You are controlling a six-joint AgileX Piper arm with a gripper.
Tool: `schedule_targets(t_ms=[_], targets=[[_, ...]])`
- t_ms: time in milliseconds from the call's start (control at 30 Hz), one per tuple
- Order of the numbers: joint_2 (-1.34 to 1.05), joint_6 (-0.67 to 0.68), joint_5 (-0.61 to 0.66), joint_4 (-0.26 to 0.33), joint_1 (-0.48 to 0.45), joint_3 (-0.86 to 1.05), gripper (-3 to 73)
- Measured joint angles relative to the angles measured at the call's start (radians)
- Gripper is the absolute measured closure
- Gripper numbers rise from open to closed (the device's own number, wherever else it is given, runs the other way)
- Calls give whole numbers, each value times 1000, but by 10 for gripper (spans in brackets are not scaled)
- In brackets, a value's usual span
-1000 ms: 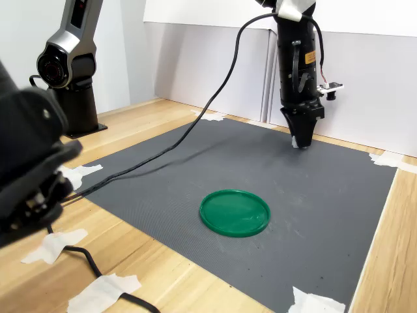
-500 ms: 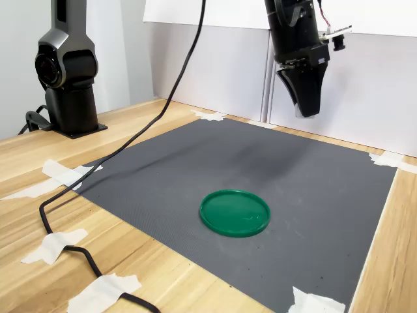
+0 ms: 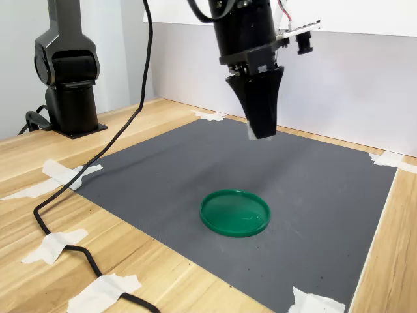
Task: Grasp a white terminal and put it on the green lid.
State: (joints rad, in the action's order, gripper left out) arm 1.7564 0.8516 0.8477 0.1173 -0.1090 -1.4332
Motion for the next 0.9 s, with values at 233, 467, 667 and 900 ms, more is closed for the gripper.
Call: schedule_targets(t_ms=[233, 467, 667, 900], targets=[[-1, 73, -97, -15, -12, 124, 614], [2, 84, -213, -22, -12, 205, 614], [43, 74, -241, -40, -12, 205, 614], [86, 72, -249, -42, -12, 205, 614]])
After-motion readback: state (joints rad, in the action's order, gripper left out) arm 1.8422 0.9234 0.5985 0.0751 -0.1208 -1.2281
